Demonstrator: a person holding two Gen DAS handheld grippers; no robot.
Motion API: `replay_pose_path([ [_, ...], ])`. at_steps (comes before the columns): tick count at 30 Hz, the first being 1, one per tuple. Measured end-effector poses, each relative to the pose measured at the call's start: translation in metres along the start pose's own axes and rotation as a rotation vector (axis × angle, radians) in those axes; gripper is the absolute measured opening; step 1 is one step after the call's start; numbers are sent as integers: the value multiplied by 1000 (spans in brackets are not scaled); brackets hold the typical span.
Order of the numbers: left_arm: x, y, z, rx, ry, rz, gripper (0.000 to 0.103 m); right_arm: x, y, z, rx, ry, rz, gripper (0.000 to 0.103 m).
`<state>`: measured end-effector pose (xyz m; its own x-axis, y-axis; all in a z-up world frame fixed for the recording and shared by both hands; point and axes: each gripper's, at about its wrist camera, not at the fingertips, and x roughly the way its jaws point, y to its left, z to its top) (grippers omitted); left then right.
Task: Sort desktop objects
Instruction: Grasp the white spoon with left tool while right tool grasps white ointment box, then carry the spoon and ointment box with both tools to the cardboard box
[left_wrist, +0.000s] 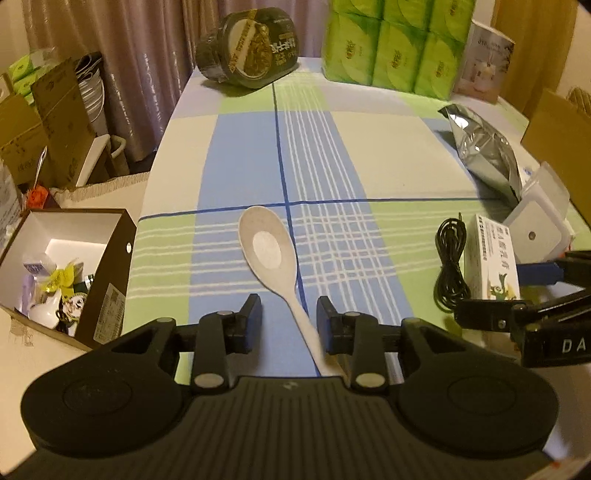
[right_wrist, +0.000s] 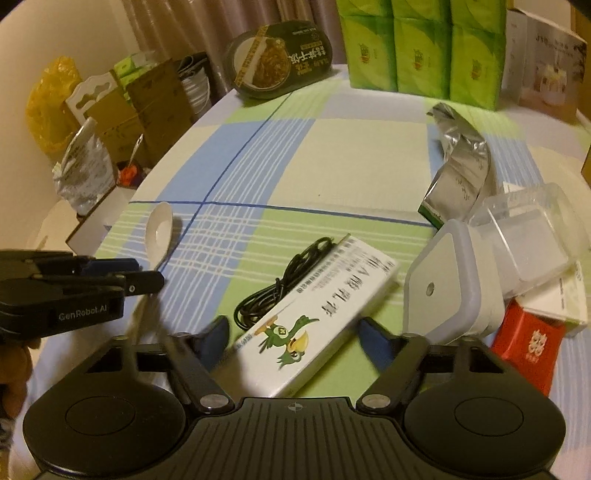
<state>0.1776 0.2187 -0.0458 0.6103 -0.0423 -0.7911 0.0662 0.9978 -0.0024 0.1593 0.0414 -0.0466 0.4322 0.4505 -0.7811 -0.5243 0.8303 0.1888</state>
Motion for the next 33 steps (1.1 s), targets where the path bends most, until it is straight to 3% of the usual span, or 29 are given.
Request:
replay_pose_path([
  [3, -2, -7, 0, 37, 18, -6, 9, -4, -4, -2, -30, 5, 3, 43],
  [5, -5, -13, -3, 63, 24, 6, 7, -9, -7, -6, -55, 15, 11, 36],
  [11, -21, -38, -20, 137, 66, -34, 5, -38, -33, -32, -122, 56, 22, 35],
  [19, -44, -87, -39, 238, 180, -164, 4, -92, -76, -72, -117, 97, 0, 35],
  [25, -55, -134, -54, 262, 205, -245, 5, -124, -94, -101, -107, 91, -19, 35],
  [26, -57, -141, -56, 264, 206, -245, 6, -128, -97, -104, -106, 89, -25, 35],
  [27, -59, -147, -58, 261, 204, -238, 14, -130, -100, -108, -110, 89, -32, 35],
  [28, -59, -151, -58, 255, 200, -230, 29, -131, -102, -112, -116, 89, -39, 35],
  [32, -60, -161, -62, 250, 149, -174, 42, -136, -110, -123, -139, 55, -42, 38],
  [33, -59, -161, -61, 244, 135, -162, 45, -137, -111, -125, -141, 48, -40, 44],
])
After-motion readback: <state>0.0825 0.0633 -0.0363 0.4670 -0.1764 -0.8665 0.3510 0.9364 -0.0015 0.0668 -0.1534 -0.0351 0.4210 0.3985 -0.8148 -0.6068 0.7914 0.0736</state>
